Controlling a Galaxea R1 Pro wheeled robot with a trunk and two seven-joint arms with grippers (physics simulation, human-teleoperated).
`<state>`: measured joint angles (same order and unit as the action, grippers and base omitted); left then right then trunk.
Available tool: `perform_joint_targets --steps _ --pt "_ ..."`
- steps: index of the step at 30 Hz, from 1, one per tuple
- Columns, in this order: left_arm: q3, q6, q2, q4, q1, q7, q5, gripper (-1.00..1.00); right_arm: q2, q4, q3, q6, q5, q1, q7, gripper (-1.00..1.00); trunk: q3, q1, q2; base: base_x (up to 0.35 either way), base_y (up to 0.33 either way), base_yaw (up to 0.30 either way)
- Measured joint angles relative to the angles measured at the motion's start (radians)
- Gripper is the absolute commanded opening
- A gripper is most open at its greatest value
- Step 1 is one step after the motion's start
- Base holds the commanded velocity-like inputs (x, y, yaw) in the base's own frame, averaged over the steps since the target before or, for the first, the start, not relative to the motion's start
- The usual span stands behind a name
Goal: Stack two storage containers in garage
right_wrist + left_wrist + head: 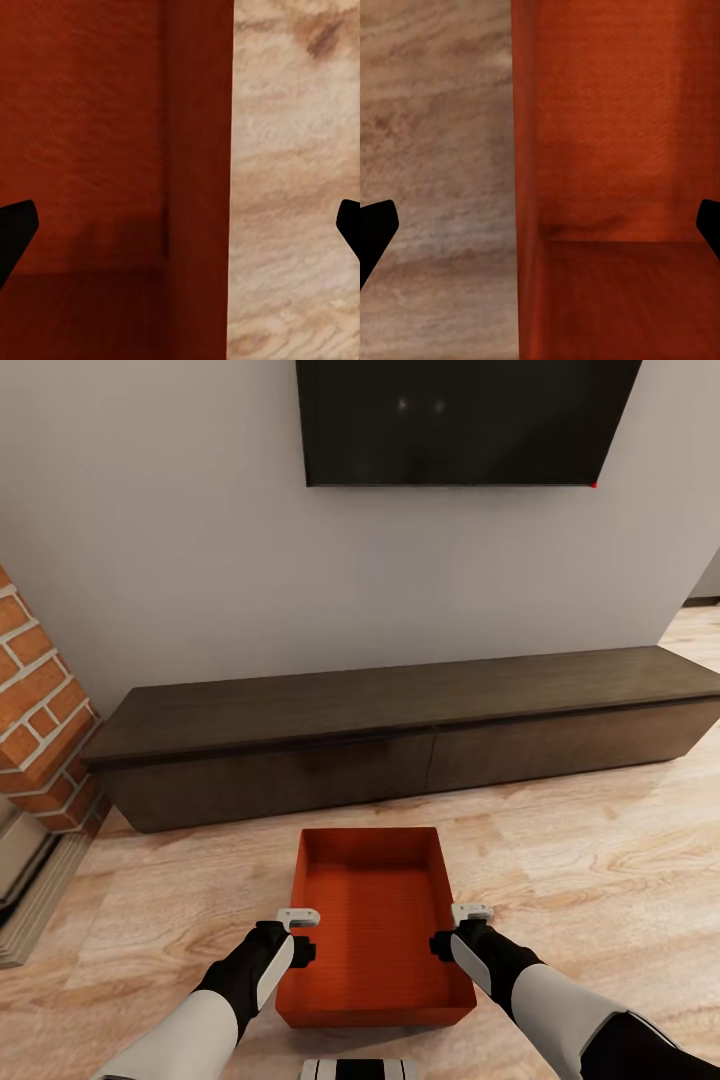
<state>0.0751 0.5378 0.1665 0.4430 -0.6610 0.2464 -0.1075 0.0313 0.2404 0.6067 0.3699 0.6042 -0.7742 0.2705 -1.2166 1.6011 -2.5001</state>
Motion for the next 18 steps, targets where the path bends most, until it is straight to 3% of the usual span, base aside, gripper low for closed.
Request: perform_joint_targets --steps 8,18 --pt "0.001 0.001 -0.001 -0.001 0.000 -0.001 0.000 1.00 0.000 0.000 0.000 0.000 0.000 0.000 0.000 1.00 -0.023 0.003 -0.001 0.000 0.000 0.000" --pt "0.002 0.001 -0.002 -0.001 0.000 0.000 0.000 1.00 -0.003 0.000 0.000 0.000 -0.001 0.000 0.000 1.00 -0.023 0.003 -0.001 0.000 0.000 0.000"
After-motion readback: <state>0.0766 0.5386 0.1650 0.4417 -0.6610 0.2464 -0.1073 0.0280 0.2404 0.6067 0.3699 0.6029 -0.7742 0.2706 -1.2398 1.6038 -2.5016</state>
